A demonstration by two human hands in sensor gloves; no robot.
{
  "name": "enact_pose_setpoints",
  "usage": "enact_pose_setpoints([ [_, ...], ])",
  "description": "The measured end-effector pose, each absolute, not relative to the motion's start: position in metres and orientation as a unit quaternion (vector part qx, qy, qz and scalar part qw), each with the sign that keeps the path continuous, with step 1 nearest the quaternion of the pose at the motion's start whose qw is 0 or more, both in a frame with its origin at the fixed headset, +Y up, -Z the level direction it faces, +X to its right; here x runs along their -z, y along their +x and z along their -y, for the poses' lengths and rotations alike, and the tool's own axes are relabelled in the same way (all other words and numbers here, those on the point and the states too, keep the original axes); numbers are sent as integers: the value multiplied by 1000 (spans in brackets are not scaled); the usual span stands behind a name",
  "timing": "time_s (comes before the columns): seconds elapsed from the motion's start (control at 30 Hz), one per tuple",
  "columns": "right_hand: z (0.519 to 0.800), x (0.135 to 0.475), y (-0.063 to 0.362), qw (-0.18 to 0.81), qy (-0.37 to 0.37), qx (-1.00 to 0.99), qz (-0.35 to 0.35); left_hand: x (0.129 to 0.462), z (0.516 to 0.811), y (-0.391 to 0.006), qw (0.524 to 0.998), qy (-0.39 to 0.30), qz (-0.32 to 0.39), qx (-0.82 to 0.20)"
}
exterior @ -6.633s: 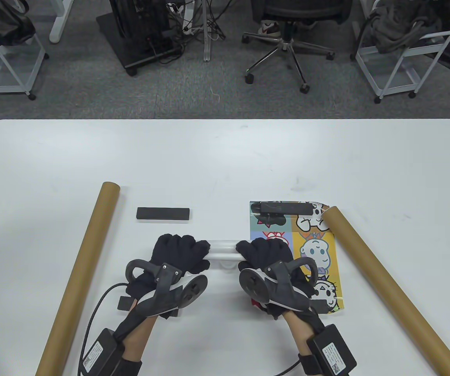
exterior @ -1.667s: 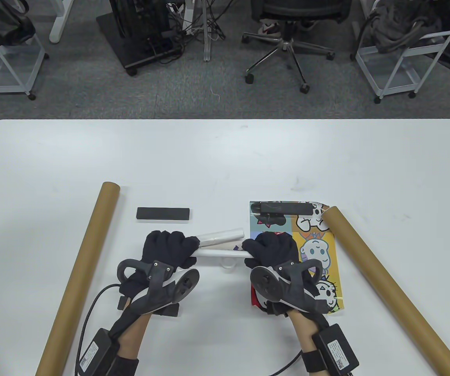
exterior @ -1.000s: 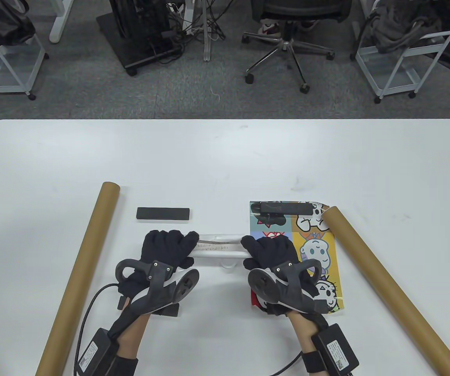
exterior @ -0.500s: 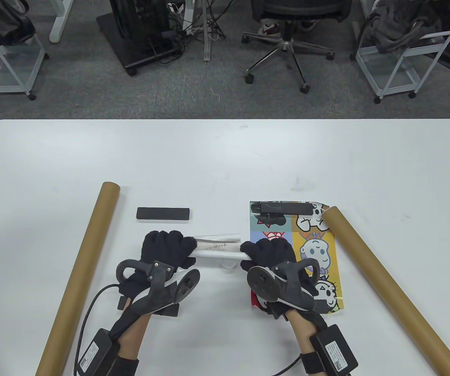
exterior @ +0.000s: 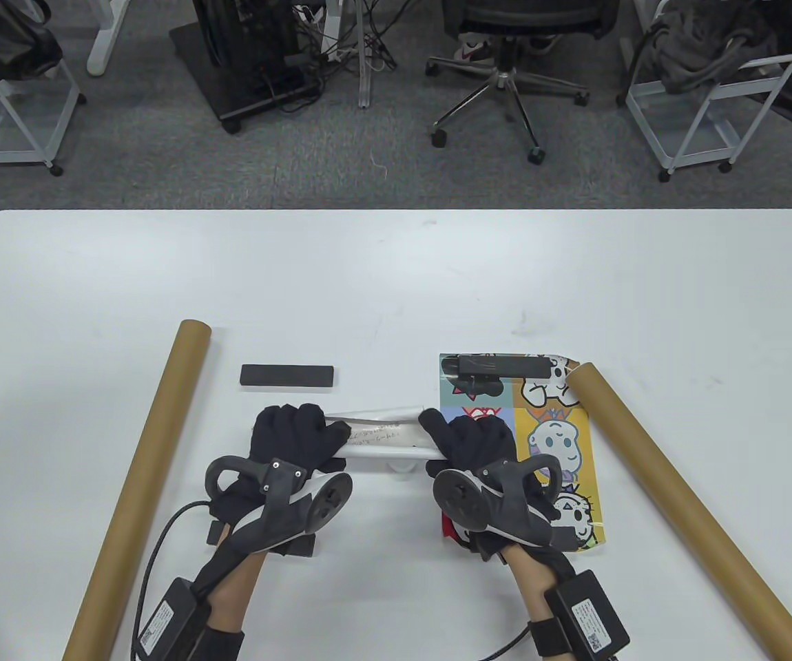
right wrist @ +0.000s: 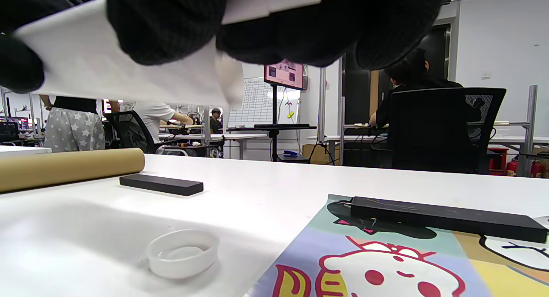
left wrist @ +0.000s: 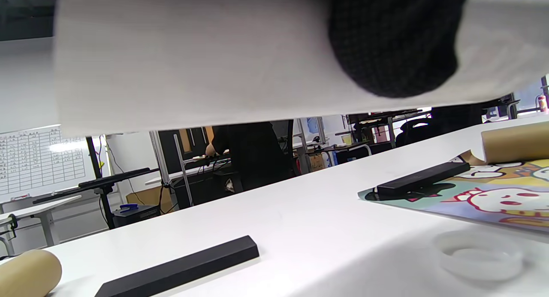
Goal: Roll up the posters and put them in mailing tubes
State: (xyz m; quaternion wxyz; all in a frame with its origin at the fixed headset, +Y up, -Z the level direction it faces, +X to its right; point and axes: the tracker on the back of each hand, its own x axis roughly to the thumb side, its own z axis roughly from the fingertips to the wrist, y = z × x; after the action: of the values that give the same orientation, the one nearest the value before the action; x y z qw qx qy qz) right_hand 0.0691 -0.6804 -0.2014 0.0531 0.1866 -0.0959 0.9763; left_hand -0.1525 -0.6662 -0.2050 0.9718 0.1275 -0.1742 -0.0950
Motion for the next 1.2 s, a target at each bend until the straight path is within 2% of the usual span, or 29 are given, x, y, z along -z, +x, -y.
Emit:
enact_pose_setpoints([
  [0.4, 681, 203, 71, 50, 177, -978, 95, 206, 666, -154, 975, 122, 170, 75],
  [0.57, 684, 203, 68, 60, 194, -978, 54, 207, 668, -154, 975, 120, 170, 74],
  [0.73, 683, 204, 72, 43, 176, -979, 94, 206, 668, -154, 978, 105, 179, 33],
  [0.87, 683, 203, 74, 76, 172, -978, 93, 204, 667, -149, 971, 130, 184, 79],
  [1.2, 682, 202, 70, 64, 180, -977, 96, 204, 667, -153, 972, 136, 177, 74],
])
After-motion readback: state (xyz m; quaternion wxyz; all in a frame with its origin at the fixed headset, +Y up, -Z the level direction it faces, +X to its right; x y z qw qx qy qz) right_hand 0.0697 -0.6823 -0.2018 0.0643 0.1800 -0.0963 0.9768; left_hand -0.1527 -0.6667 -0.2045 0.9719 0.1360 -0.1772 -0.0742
